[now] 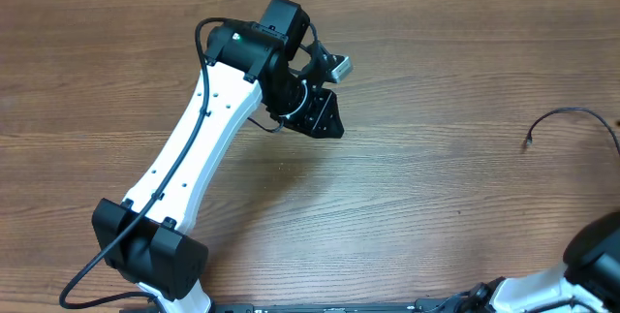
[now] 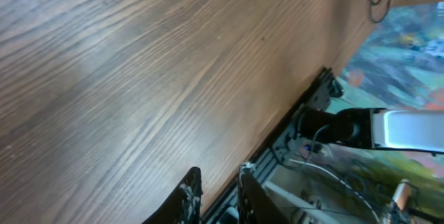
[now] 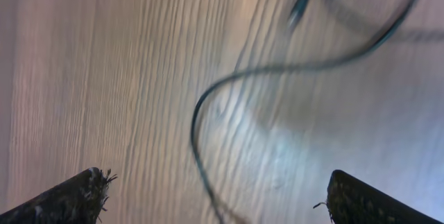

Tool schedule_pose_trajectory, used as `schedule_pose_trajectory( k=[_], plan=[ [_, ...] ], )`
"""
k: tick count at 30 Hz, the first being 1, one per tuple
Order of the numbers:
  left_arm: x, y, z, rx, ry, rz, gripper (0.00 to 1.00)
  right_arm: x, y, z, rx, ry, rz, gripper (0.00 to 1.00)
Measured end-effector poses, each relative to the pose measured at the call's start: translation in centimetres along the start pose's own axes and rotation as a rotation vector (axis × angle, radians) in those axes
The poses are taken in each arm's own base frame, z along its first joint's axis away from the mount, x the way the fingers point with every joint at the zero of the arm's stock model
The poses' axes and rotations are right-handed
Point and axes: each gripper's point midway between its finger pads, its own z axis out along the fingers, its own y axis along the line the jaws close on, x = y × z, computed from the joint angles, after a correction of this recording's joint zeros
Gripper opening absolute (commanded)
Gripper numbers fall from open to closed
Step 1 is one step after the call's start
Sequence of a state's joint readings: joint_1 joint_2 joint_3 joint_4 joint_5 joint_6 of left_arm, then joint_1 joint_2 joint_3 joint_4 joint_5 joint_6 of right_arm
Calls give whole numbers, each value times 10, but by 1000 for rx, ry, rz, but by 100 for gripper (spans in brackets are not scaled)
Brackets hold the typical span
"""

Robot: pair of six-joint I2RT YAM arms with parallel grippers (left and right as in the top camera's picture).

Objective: Untangle cables

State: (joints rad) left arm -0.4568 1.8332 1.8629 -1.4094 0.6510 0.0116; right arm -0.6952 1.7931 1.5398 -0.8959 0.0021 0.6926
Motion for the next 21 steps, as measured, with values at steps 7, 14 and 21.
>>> schedule_pose_trajectory(
  k=[7,14,21],
  plan=[
    [2,-11,4,31,11,-54,18,79,38,32,-19,143,-54,100],
    [2,-18,9,38,19,-109,18,145,39,76,56,247,-130,100],
    [-1,-24,12,42,8,-96,19,142,19,87,148,216,-180,100]
  ],
)
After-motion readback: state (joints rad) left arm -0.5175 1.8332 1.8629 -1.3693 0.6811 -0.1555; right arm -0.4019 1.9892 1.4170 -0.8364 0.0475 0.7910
